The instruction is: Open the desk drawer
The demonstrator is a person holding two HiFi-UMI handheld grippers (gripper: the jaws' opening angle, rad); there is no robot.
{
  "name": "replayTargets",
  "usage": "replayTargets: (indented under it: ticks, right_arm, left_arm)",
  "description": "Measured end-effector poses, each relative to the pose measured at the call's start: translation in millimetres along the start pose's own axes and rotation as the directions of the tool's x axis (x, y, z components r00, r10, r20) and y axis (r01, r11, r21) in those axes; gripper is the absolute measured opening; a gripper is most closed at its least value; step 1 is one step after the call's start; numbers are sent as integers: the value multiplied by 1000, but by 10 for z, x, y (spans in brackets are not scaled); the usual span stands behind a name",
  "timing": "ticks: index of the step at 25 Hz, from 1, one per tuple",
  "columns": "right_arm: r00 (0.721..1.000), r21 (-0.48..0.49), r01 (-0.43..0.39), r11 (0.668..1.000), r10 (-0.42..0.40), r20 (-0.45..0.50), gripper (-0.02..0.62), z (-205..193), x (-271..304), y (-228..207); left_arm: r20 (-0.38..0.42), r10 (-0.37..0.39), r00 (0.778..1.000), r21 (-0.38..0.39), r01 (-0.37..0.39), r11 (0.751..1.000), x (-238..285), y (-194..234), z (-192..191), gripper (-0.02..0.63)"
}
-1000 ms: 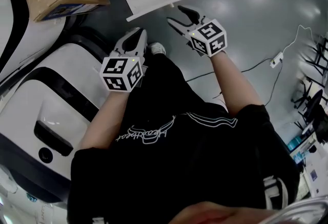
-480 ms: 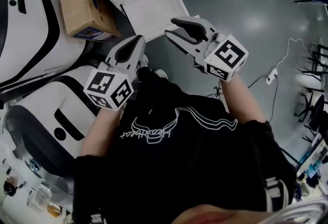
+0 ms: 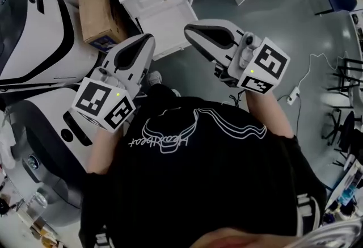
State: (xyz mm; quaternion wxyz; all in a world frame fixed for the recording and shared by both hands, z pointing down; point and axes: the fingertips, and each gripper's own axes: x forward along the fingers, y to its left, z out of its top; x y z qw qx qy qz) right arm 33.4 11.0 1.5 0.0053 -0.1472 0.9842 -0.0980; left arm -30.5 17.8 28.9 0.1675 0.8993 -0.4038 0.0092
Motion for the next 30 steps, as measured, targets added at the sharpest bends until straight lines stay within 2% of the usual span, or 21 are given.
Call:
replayTargets:
  ticks: [4,14,30]
  right_arm:
    - [1000,-38,-22,999,22,-9,6,114,33,184]
    - [1000,-66,12,998,-11,17,6,285,69,231]
    - [1000,-66,-1,998,2,6,5,334,183,176]
  left_arm:
    - [37,-31,999,5,31,999,-121,-160,190,5]
    - [51,-44,998,48,41,998,-226,-180,400,5]
    - [56,-40,998,35,38,999,-206,-113,451,5]
